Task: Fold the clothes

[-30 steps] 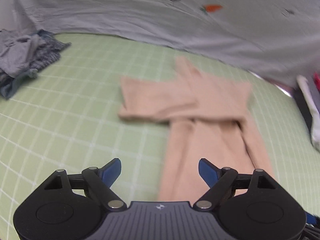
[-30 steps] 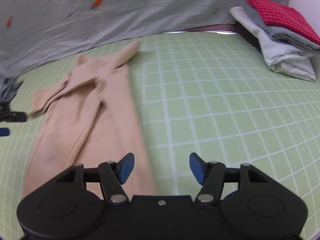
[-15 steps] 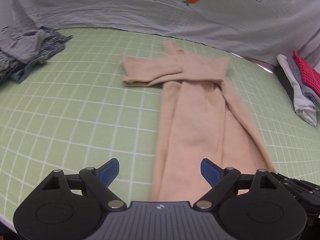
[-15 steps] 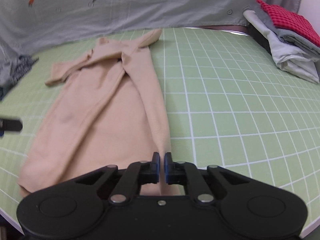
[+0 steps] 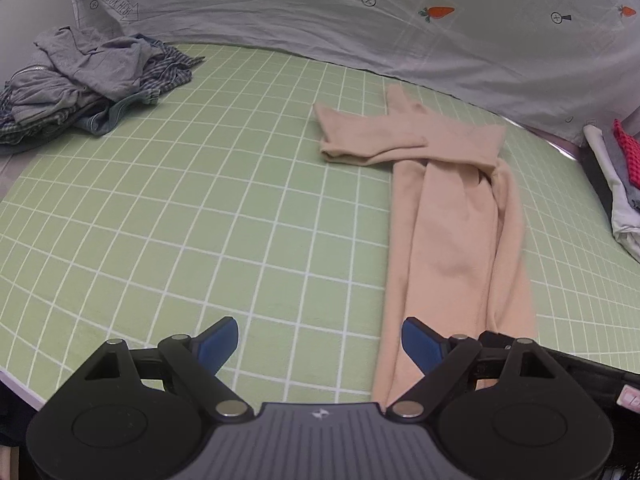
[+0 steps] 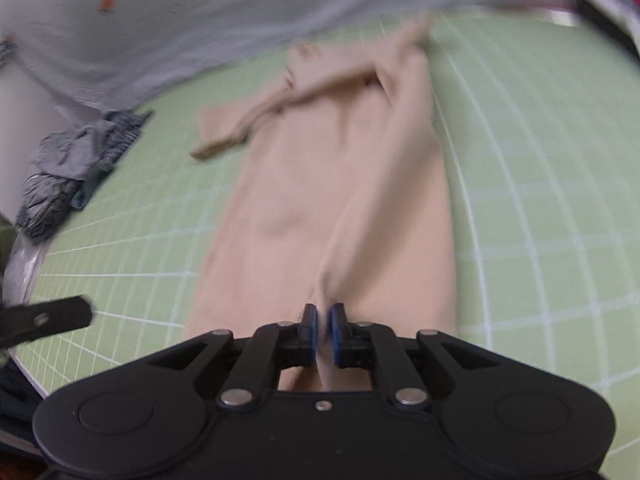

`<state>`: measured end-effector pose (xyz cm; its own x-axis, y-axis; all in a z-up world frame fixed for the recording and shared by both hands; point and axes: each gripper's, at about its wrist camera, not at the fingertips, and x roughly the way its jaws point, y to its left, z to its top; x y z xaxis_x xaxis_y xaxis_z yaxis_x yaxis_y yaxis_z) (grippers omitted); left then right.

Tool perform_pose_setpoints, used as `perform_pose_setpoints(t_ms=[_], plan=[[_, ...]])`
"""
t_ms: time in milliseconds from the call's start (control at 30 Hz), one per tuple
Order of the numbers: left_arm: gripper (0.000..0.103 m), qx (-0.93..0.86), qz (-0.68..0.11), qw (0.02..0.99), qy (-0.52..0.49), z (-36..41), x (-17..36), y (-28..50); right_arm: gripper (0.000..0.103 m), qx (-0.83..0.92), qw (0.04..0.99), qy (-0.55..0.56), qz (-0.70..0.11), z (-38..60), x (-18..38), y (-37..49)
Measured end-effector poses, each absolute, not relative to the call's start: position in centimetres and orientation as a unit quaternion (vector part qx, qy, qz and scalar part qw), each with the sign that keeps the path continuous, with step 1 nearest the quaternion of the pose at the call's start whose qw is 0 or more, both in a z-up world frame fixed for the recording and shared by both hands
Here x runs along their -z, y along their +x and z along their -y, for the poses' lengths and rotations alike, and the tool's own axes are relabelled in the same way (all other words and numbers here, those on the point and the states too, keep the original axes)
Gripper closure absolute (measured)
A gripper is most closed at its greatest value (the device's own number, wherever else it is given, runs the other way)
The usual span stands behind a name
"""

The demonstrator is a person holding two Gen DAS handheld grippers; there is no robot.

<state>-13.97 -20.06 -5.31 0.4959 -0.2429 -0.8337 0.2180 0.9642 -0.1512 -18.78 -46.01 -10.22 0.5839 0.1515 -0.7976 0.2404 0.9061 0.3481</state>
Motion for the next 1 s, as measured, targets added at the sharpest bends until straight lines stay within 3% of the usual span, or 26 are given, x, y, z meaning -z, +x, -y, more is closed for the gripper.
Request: perform_pose_setpoints(t_ms=[100, 133, 467, 700, 800, 867, 933, 1000], plan=[[0.014, 0.132, -0.486, 0.864, -0.018, 19.8, 5.3, -13.6, 0.069, 0.029, 0.853, 0.252, -0.456, 46.7, 9.6, -19.3], [0.014, 0.133, -0.487, 0.863, -0.019, 19.8, 5.3, -13.4, 0.067, 0.032, 0.852, 0.262, -0.451, 46.9, 9.3, -19.7], [0.014, 0.146, -0.485, 0.862, -0.021, 21.8, 5.2, -11.4, 0.070, 0.042, 0.846, 0.266, -0.461, 48.0, 9.2, -20.4], [0.013, 0.129, -0.470, 0.873, -0.022, 22.8, 4.6, -8.5, 0.069, 0.053, 0.892, 0.156, -0.420, 49.4, 5.8, -16.8], [0.013, 0.116, -0.471, 0.874, -0.018, 23.3, 4.9, -6.9, 0.049, 0.055, 0.905, 0.096, -0.412, 49.8, 5.1, -14.4], [0.013, 0.107, -0.473, 0.874, -0.022, 23.4, 5.1, -5.7, 0.041, 0.058, 0.910, 0.057, -0.407, 49.9, 4.9, -12.9], [0.013, 0.099, -0.473, 0.875, -0.029, 23.4, 5.2, -4.4, 0.010, 0.065, 0.913, 0.027, -0.401, 50.0, 4.8, -11.4], [0.013, 0.090, -0.475, 0.875, -0.033, 23.6, 5.5, -3.1, 0.001, 0.069, 0.915, 0.007, -0.397, 50.1, 5.0, -10.0]])
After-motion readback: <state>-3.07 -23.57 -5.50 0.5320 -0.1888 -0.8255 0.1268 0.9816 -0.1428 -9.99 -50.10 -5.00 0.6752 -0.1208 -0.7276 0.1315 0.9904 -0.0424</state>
